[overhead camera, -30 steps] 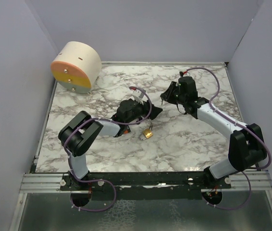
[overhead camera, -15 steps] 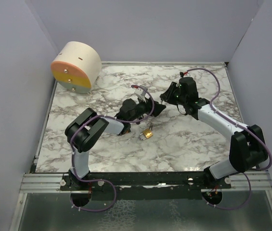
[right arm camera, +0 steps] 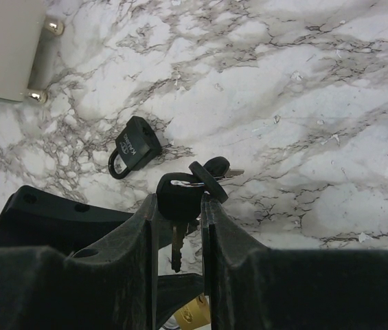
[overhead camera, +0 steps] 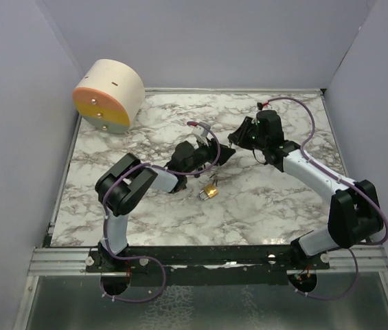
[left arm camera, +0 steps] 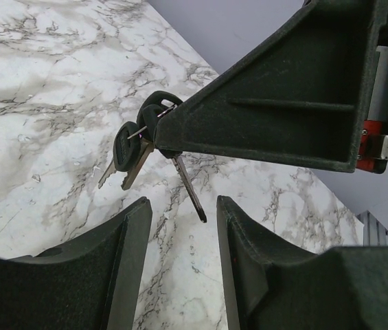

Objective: Unlock with the key

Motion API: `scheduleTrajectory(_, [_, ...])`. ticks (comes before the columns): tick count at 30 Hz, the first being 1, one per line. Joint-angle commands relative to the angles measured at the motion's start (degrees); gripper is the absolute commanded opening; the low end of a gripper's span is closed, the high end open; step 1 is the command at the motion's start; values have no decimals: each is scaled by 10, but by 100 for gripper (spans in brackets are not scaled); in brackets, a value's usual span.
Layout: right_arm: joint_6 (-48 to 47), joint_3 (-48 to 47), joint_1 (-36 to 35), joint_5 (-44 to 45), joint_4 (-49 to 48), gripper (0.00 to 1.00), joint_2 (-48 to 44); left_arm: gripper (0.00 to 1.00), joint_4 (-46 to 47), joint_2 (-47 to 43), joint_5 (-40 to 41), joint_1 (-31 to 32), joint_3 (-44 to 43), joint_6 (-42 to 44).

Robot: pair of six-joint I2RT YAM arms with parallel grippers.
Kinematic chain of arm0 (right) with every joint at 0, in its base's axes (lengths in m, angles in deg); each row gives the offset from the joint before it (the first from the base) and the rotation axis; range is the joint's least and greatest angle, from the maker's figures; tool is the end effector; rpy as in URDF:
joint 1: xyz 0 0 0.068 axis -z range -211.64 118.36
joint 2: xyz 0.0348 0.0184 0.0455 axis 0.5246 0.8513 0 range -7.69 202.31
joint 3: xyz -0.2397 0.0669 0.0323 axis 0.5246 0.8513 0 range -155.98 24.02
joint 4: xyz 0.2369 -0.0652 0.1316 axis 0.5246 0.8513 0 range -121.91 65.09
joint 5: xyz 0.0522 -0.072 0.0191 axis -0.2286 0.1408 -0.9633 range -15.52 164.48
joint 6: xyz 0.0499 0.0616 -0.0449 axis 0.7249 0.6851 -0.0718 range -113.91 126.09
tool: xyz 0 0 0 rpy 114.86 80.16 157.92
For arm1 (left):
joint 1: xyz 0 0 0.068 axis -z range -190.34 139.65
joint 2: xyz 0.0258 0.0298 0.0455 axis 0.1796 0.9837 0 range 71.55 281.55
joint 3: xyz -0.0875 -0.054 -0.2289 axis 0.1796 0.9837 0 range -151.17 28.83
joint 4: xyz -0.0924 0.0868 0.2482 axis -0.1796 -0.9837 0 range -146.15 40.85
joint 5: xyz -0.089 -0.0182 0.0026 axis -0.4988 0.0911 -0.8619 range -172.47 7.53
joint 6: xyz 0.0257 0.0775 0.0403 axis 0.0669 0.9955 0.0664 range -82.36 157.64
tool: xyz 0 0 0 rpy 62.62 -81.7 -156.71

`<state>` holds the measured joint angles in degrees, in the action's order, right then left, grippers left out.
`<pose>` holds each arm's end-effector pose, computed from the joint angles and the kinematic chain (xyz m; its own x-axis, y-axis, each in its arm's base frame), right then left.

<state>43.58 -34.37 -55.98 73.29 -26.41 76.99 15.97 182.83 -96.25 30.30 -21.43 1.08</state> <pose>0.3570 0.1633 0.2089 -0.6413 0.3777 -0.6678 -0.0477 0.8491 0.5261 0.3216 -0.3016 0.1480 -0.4405 -0.3842 -0.8114 0.6854 0.4398 -0.5804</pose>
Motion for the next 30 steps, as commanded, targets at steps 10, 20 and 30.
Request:
scheduleTrajectory(10, [7, 10, -4, -14, -21, 8, -23, 40, 43, 12, 23, 4, -19, -7])
scheduleTrajectory(20, [9, 11, -4, -14, -19, 8, -30, 3, 43, 22, 22, 4, -28, -13])
scheduleTrajectory(30, [-5, 11, -1, 21, -7, 44, -68, 0, -36, -12, 3, -12, -25, -11])
